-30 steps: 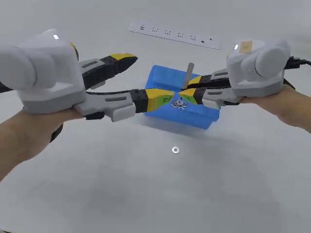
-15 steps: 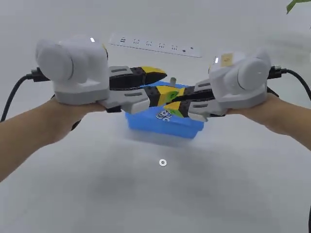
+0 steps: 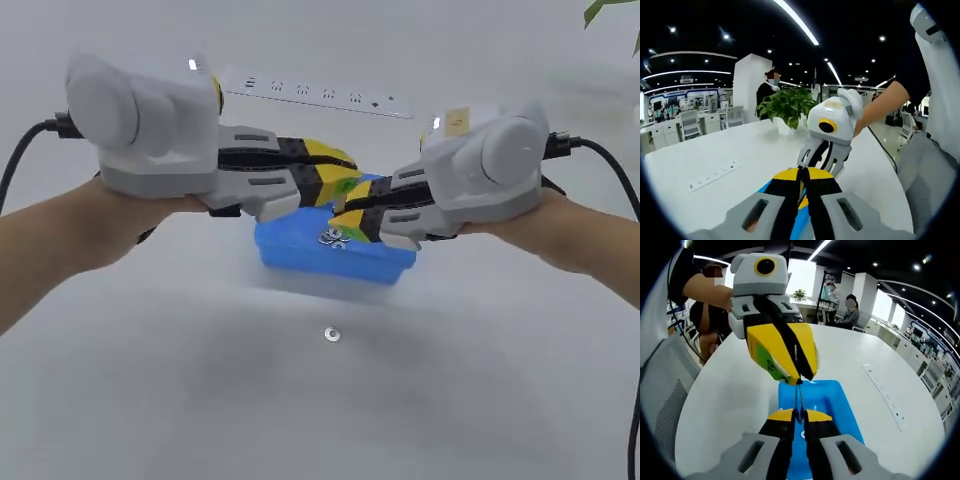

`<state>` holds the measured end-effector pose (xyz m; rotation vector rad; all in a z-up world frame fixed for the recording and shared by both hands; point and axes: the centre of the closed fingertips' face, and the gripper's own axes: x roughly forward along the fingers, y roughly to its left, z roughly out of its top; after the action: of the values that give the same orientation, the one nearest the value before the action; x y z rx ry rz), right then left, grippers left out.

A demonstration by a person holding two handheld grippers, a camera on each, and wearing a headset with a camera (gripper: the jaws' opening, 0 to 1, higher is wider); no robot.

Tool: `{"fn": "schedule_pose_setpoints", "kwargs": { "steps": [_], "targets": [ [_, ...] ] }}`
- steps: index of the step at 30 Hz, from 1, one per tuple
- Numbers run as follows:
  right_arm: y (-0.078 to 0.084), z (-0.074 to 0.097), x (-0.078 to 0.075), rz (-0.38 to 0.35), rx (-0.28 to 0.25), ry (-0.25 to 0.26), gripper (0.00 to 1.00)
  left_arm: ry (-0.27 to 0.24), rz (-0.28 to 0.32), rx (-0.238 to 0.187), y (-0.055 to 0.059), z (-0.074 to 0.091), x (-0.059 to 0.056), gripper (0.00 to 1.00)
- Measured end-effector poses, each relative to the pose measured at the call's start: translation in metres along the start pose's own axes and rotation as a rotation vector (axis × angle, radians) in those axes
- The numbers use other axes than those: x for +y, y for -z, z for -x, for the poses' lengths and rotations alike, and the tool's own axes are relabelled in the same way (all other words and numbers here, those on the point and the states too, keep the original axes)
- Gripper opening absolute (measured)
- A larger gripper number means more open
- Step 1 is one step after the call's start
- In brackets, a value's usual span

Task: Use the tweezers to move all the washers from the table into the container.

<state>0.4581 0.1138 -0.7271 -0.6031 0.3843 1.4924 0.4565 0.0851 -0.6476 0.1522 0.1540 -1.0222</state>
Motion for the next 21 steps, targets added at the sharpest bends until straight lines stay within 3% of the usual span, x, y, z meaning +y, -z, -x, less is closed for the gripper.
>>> {"fn": "schedule_pose_setpoints", "kwargs": {
  "steps": [2,14,16,18,21],
  "targets": [
    [0.003,0.001,-0.002,0.02,0.015,0.009,0.09,-0.001,-0.05,0.03,0.002,-0.001,0.0,0.05],
    [-0.003,0.008,-0.01,0.044,0.006,0.063,0.13,-0.001,-0.098,0.021,-0.008,-0.004,0.007,0.04],
    [-0.002,0.011,-0.015,0.063,0.023,0.096,0.17,-0.008,-0.094,0.018,-0.009,-0.003,0.01,0.04],
    [-0.002,0.012,-0.015,0.06,0.024,0.099,0.24,-0.016,-0.097,0.026,-0.008,-0.002,0.012,0.04],
    [0.001,0.014,-0.015,0.044,0.032,0.102,0.28,-0.023,-0.097,0.033,-0.008,0.001,0.014,0.04]
  ]
}}
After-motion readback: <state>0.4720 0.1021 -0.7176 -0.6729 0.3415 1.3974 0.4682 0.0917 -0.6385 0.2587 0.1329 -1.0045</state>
